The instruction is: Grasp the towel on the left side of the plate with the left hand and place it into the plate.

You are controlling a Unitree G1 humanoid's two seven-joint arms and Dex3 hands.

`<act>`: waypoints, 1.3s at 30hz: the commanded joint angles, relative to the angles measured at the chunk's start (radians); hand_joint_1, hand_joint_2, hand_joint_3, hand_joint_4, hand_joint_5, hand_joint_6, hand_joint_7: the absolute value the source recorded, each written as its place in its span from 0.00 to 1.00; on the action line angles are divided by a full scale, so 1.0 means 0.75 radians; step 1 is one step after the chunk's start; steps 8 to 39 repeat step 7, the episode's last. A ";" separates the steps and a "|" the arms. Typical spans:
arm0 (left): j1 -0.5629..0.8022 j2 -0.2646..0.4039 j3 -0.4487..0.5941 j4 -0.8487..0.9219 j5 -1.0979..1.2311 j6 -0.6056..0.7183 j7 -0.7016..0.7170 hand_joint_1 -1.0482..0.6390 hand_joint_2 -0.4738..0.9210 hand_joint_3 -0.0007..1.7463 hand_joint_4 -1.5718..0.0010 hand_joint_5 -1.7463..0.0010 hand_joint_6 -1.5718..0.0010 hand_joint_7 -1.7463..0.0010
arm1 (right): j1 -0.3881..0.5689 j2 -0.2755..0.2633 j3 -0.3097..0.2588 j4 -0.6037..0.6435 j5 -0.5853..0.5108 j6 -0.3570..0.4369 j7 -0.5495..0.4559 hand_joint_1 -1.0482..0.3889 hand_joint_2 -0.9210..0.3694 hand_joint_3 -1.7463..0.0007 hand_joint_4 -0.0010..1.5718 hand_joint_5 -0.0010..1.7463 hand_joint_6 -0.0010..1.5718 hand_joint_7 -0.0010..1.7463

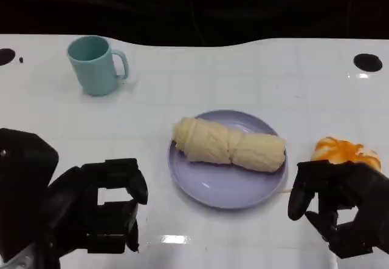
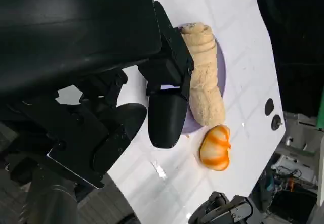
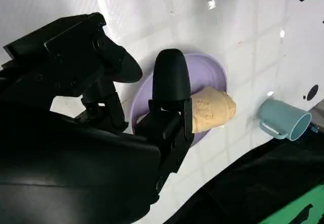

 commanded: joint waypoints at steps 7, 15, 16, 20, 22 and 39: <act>-0.015 0.033 -0.023 0.003 -0.007 -0.031 0.029 0.58 0.63 0.83 0.43 0.00 0.50 0.05 | 0.011 -0.033 -0.035 -0.006 0.021 -0.005 0.021 0.73 0.29 0.36 0.48 1.00 0.45 0.82; -0.015 0.033 -0.023 0.003 -0.007 -0.031 0.029 0.58 0.63 0.83 0.43 0.00 0.50 0.05 | 0.011 -0.033 -0.035 -0.006 0.021 -0.005 0.021 0.73 0.29 0.36 0.48 1.00 0.45 0.82; -0.015 0.033 -0.023 0.003 -0.007 -0.031 0.029 0.58 0.63 0.83 0.43 0.00 0.50 0.05 | 0.011 -0.033 -0.035 -0.006 0.021 -0.005 0.021 0.73 0.29 0.36 0.48 1.00 0.45 0.82; -0.015 0.033 -0.023 0.003 -0.007 -0.031 0.029 0.58 0.63 0.83 0.43 0.00 0.50 0.05 | 0.011 -0.033 -0.035 -0.006 0.021 -0.005 0.021 0.73 0.29 0.36 0.48 1.00 0.45 0.82; -0.015 0.033 -0.023 0.003 -0.007 -0.031 0.029 0.58 0.63 0.83 0.43 0.00 0.50 0.05 | 0.011 -0.033 -0.035 -0.006 0.021 -0.005 0.021 0.73 0.29 0.36 0.48 1.00 0.45 0.82; -0.015 0.033 -0.023 0.003 -0.007 -0.031 0.029 0.58 0.63 0.83 0.43 0.00 0.50 0.05 | 0.011 -0.033 -0.035 -0.006 0.021 -0.005 0.021 0.73 0.29 0.36 0.48 1.00 0.45 0.82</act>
